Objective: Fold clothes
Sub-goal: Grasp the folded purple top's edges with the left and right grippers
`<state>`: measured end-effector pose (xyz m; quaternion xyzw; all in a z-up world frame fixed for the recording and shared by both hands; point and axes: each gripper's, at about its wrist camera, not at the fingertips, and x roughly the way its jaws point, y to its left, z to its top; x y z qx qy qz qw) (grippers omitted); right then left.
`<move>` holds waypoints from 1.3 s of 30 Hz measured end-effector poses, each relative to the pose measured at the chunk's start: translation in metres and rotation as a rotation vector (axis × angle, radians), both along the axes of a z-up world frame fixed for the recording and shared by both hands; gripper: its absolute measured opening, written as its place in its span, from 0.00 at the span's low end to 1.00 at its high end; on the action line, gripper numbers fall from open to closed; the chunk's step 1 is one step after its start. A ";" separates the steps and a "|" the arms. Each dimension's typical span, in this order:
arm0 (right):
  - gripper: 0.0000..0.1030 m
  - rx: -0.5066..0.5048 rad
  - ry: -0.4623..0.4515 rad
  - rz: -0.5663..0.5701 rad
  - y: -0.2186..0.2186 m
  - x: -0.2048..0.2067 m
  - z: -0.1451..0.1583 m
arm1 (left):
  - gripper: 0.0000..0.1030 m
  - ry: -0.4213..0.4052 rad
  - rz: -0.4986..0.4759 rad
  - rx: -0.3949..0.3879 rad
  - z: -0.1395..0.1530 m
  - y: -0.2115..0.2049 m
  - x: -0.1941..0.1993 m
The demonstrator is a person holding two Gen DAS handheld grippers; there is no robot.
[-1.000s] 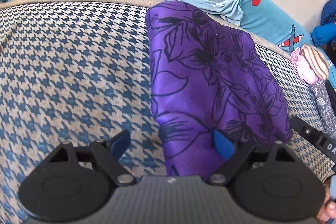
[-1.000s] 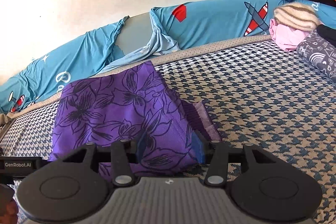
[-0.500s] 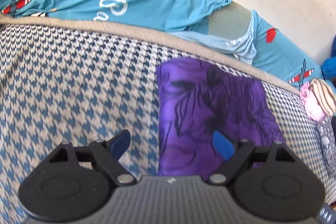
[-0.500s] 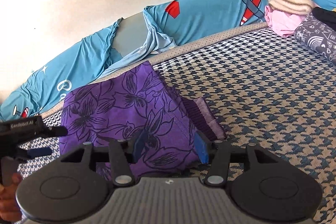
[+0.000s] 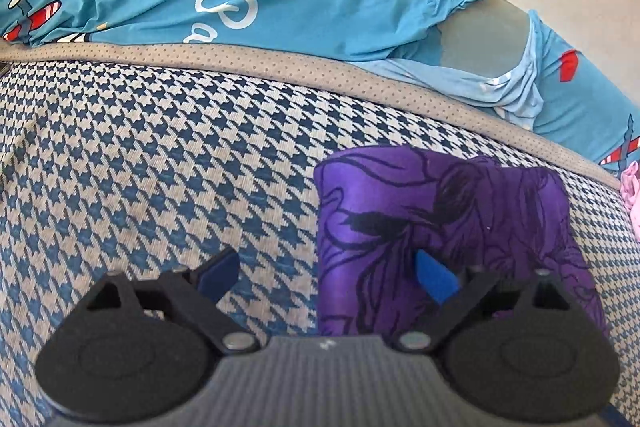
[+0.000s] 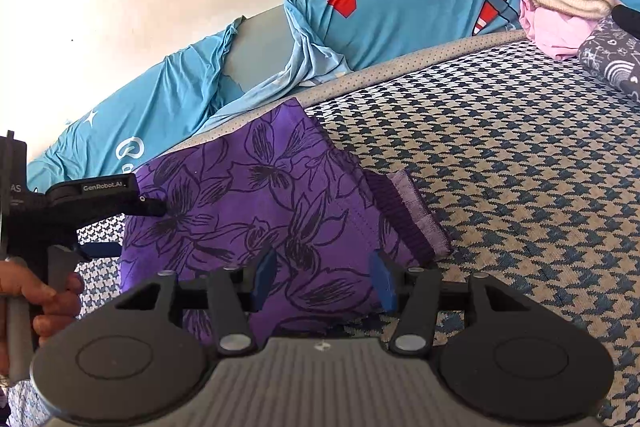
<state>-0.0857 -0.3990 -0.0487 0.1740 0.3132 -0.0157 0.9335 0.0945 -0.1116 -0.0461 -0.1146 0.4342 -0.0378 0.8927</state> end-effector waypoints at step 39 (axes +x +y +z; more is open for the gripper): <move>0.55 0.371 0.057 -0.175 -0.068 -0.021 -0.022 | 0.95 0.099 -0.195 -0.176 -0.016 0.009 0.015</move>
